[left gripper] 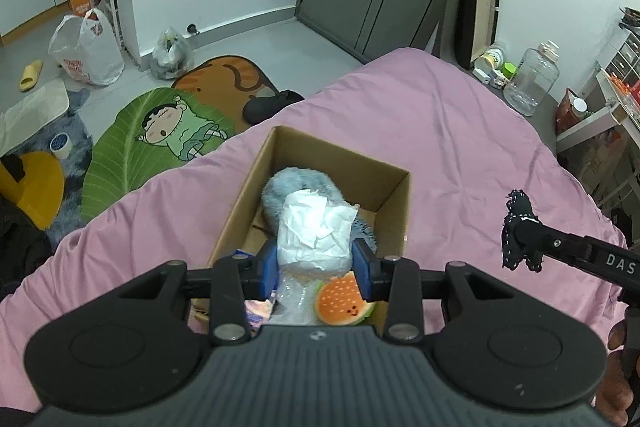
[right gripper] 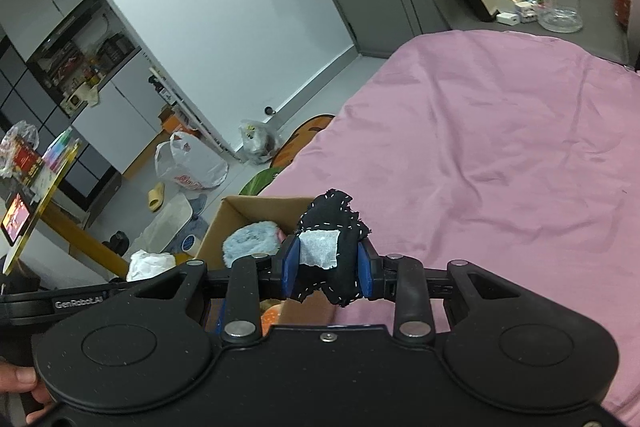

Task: Organize soft objects
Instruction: 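Carry the paper ball with the left tool while the right tool carries the black plush over the box, then release the paper ball into the box with the left tool while the right tool drops the black plush in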

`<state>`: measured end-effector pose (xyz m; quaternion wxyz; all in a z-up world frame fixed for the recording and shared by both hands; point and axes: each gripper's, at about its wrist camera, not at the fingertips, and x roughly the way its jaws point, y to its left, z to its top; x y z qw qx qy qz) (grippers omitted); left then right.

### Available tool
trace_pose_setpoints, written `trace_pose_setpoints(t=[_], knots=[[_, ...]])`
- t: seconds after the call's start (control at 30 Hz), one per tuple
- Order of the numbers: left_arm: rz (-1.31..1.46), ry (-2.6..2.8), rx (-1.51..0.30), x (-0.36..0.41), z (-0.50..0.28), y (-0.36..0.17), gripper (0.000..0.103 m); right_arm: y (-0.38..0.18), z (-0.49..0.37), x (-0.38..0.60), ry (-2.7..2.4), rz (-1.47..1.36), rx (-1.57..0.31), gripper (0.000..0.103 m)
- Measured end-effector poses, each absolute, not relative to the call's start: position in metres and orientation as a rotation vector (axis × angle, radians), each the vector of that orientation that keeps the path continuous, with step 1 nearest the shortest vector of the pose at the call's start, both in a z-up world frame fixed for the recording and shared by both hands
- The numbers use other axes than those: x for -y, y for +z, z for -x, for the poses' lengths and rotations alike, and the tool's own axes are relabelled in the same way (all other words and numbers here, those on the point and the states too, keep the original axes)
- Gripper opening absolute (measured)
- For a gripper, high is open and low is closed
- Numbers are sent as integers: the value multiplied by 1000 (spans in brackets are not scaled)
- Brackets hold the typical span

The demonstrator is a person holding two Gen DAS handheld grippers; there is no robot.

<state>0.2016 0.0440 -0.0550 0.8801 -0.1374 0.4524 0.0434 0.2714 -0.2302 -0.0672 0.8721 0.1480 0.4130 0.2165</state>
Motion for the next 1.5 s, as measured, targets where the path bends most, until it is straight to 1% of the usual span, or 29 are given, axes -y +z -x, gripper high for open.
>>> trace_pose_setpoints(t=[0.5,0.53,0.67,0.97,1.1,1.13,1.17,1.2,1.27,1.37,1.43,1.5], knots=[[352,78,-995,-73,-222,-94,38,-69,-276,188,487,-243,-868,31],[353,76,-1000,-74,-224,-97,40,-69,-277,186,485,-241,-869,31],[384,64,-1011,-82,-230,-107,41,-73,-282,179,476,-232,-879,31],[425,52,-994,-100,-233,-105,43,-81,-290,152,481,-185,-905,32],[434,40,-990,-103,-232,-103,46,-83,-290,139,480,-160,-915,33],[435,37,-989,-104,-232,-102,46,-82,-291,137,480,-157,-915,34],[435,36,-989,-104,-232,-101,46,-83,-291,135,484,-154,-911,39],[436,34,-989,-105,-231,-101,46,-82,-291,133,486,-150,-901,40],[434,32,-993,-106,-231,-100,47,-80,-290,129,487,-138,-872,57],[429,38,-995,-107,-230,-98,48,-77,-288,131,458,-122,-857,62],[434,43,-988,-109,-227,-95,55,-77,-288,136,450,-138,-869,62],[428,51,-983,-110,-224,-91,59,-78,-287,142,432,-148,-879,62]])
